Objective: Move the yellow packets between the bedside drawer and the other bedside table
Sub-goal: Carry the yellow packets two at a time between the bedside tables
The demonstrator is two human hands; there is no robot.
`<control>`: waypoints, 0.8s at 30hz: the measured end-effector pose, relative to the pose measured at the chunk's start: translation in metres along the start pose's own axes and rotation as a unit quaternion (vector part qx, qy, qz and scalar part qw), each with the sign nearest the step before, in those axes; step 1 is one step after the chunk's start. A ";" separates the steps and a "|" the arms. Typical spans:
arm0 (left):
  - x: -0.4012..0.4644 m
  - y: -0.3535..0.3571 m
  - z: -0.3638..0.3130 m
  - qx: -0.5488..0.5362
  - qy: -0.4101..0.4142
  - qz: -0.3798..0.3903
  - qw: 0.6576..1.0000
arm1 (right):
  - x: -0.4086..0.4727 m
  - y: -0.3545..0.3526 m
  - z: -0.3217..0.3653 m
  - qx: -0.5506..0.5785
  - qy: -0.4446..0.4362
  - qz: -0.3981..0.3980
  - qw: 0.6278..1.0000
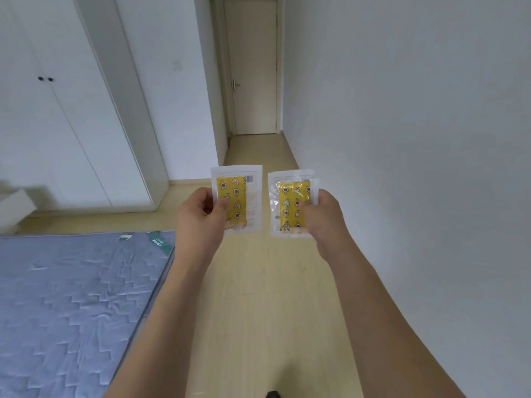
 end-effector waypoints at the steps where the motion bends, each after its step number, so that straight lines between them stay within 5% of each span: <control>1: 0.021 0.010 0.008 0.004 0.001 -0.004 1.000 | 0.024 0.009 -0.002 -0.001 -0.001 0.008 1.000; 24: 0.503 0.175 0.182 0.061 -0.069 -0.088 0.992 | 0.579 0.241 0.003 0.015 -0.001 0.136 0.991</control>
Point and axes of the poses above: each hand's wrist, its own x-axis towards the middle knuckle, its own y-axis out of the palm, z = x × y, the point moved 8 cm from there along x, towards the middle knuckle
